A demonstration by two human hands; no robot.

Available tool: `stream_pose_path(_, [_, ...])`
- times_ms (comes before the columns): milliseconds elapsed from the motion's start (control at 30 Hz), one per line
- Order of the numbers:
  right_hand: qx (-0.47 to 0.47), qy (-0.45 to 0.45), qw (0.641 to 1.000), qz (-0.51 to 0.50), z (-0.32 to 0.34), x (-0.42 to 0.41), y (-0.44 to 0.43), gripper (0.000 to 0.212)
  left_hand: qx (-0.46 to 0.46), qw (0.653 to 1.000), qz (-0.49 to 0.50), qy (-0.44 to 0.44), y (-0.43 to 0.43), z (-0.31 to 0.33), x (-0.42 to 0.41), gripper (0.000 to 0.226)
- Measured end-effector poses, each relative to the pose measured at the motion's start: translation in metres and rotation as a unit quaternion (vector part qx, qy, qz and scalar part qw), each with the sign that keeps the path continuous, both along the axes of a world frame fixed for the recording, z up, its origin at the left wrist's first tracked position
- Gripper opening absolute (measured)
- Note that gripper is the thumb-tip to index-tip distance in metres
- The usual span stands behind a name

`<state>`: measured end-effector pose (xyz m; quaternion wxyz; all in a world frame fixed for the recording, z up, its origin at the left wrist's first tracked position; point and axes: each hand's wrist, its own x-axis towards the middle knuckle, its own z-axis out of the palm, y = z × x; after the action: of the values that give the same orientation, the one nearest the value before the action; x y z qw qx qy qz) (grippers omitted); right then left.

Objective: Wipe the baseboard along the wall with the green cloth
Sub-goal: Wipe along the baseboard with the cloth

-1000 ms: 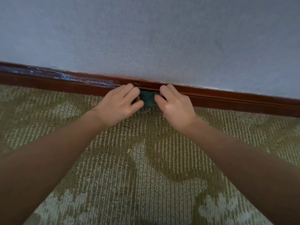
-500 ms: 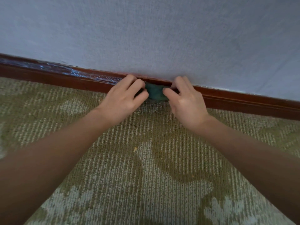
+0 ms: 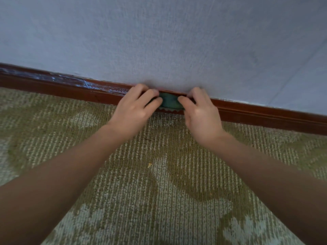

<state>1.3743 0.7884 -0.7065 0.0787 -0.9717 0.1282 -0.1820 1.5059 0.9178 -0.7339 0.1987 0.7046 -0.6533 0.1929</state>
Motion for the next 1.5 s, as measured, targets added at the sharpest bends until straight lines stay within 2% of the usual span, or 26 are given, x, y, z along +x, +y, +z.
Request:
stream_pose_path(233, [-0.027,0.030,0.999,-0.003,0.004,-0.008,-0.009,0.038,-0.036,0.999,0.015,0.026,-0.011,0.002,-0.011,0.016])
stream_pose_path(367, [-0.021,0.038,0.999,-0.017,0.005,-0.005,-0.002,0.030,-0.013,1.000,-0.017,-0.016,-0.008,0.005,-0.005,0.022])
stream_pose_path(567, [-0.029,0.063,0.998,0.013,0.012,0.008,0.003,0.029,-0.020,0.999,0.034,0.000,0.004,-0.002,0.000,0.019])
stream_pose_path(667, [-0.045,0.095,0.994,0.004,0.011,-0.008,-0.006,0.029,0.005,0.998,-0.022,-0.052,-0.009,0.004,-0.006,0.011])
stream_pose_path(767, [-0.056,0.118,0.991,0.024,0.011,-0.005,-0.002,0.033,0.052,0.990,-0.081,-0.105,-0.006,0.011,0.003,0.013])
stream_pose_path(933, [-0.014,0.101,0.994,0.029,0.009,0.002,0.017,0.034,0.073,0.989,-0.067,-0.113,0.012,0.011,0.011,0.019])
stream_pose_path(1000, [0.014,0.096,0.995,0.021,0.010,-0.004,0.024,0.032,0.071,0.990,-0.066,-0.100,0.018,0.013,0.010,0.018])
stream_pose_path(1100, [0.053,0.103,0.993,-0.004,0.019,-0.011,0.033,0.030,0.066,0.996,-0.047,-0.037,0.028,0.020,0.005,0.012])
stream_pose_path(1267, [0.089,0.107,0.989,-0.056,0.040,-0.009,0.050,0.027,0.077,0.995,0.001,0.065,0.043,0.036,0.001,0.032])
stream_pose_path(1400, [0.072,0.134,0.987,-0.057,0.049,-0.011,0.059,0.031,0.079,0.994,-0.023,0.069,0.057,0.041,-0.002,0.033])
stream_pose_path(1500, [0.049,0.169,0.984,-0.019,0.055,-0.016,0.063,0.037,0.095,0.993,-0.024,0.069,0.063,0.044,-0.010,0.036])
